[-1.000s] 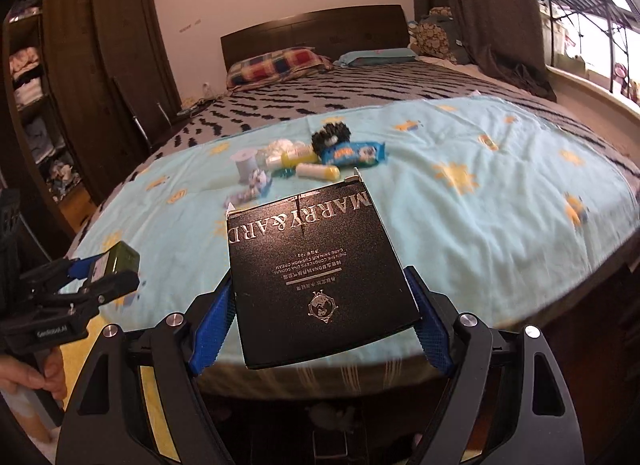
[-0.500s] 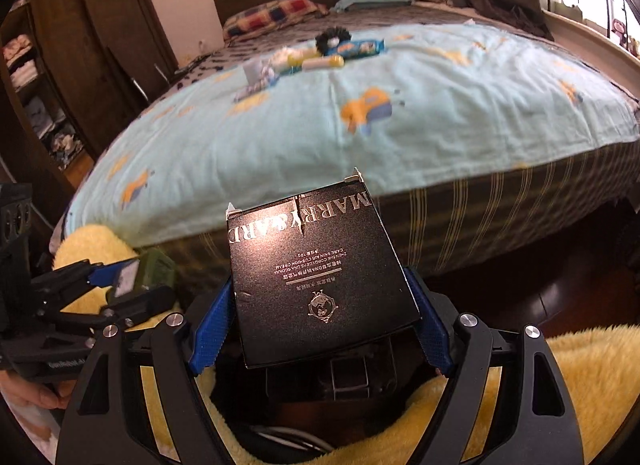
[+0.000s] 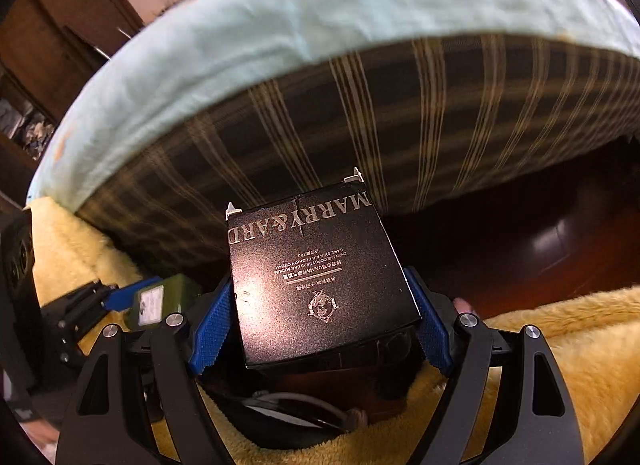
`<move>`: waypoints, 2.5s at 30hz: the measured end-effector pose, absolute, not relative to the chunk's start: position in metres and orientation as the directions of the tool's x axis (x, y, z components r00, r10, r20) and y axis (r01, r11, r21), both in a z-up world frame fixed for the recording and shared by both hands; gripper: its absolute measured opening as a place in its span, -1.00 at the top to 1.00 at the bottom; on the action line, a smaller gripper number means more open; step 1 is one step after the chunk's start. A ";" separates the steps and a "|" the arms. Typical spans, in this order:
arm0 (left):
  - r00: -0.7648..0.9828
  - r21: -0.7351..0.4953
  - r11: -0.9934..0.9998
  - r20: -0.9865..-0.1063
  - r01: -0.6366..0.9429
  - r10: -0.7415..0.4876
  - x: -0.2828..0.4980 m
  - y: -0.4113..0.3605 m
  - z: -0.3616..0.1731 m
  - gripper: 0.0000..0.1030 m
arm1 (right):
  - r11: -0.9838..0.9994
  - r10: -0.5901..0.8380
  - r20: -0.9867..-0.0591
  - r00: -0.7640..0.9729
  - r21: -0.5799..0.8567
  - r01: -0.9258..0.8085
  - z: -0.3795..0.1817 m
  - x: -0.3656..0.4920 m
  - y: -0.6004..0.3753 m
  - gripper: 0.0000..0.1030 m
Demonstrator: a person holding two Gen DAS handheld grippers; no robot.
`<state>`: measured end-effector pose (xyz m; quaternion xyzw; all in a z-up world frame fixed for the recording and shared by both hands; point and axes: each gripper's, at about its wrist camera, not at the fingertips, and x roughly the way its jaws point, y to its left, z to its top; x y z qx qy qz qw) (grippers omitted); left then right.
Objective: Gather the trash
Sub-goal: 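Carry the black box and green bottle down to the black bin with both tools, then open the right tool over the bin while the left tool releases the bottle, then raise both open tools back over the bed items, then grasp the white yellow-capped tube with the right tool while the left tool grasps the blue-white cloth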
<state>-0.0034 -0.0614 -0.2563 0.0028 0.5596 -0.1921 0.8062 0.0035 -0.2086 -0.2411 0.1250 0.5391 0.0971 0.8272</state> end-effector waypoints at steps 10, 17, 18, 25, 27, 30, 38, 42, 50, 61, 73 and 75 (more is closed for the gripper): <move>0.243 -0.235 0.923 -0.918 0.306 -0.314 0.005 -0.066 -0.275 -0.31 | 0.955 0.278 -0.883 0.377 0.295 -0.014 -0.258 0.009 -0.199 -0.58; 0.279 -0.210 0.926 -0.912 0.314 -0.301 0.000 -0.063 -0.265 -0.51 | 0.951 0.285 -0.870 0.403 0.309 -0.006 -0.246 0.015 -0.209 -0.74; 0.285 -0.207 0.927 -0.911 0.314 -0.300 0.000 -0.064 -0.263 -0.51 | 0.951 0.284 -0.866 0.411 0.309 -0.006 -0.240 0.016 -0.210 -0.74; 0.380 -0.173 0.930 -0.876 0.325 -0.296 -0.002 -0.056 -0.223 -0.54 | 0.960 0.246 -0.811 0.530 0.280 -0.017 -0.186 0.009 -0.230 -0.74; 0.408 -0.170 0.927 -0.861 0.334 -0.304 -0.005 -0.054 -0.209 -0.55 | 0.964 0.233 -0.786 0.572 0.263 -0.032 -0.166 0.009 -0.234 -0.74; 0.457 -0.158 0.927 -0.834 0.340 -0.310 -0.007 -0.049 -0.184 -0.57 | 0.970 0.217 -0.743 0.633 0.236 -0.055 -0.135 0.013 -0.241 -0.74; 0.585 -0.104 0.954 -0.770 0.281 -0.256 0.024 -0.020 -0.132 -0.59 | 0.970 0.232 -0.669 0.706 0.215 -0.115 -0.094 0.060 -0.245 -0.74; 0.620 -0.091 0.967 -0.752 0.237 -0.223 0.050 -0.009 -0.118 -0.59 | 0.963 0.257 -0.634 0.729 0.227 -0.142 -0.091 0.098 -0.243 -0.74; 0.610 -0.109 0.978 -0.767 0.180 -0.198 0.128 0.004 -0.120 -0.38 | 0.973 0.227 -0.673 0.703 0.176 -0.146 -0.104 0.174 -0.216 -0.47; 0.575 -0.144 0.969 -0.783 0.202 -0.236 0.202 -0.008 -0.126 -0.14 | 0.973 0.216 -0.750 0.625 0.116 -0.197 -0.117 0.248 -0.190 -0.25; 0.570 -0.140 0.964 -0.783 0.227 -0.248 0.247 -0.026 -0.132 -0.10 | 0.971 0.201 -0.782 0.590 0.079 -0.226 -0.118 0.297 -0.170 -0.03; 0.571 -0.129 0.964 -0.784 0.233 -0.243 0.252 -0.030 -0.132 -0.07 | 0.971 0.202 -0.781 0.591 0.081 -0.225 -0.118 0.298 -0.170 0.30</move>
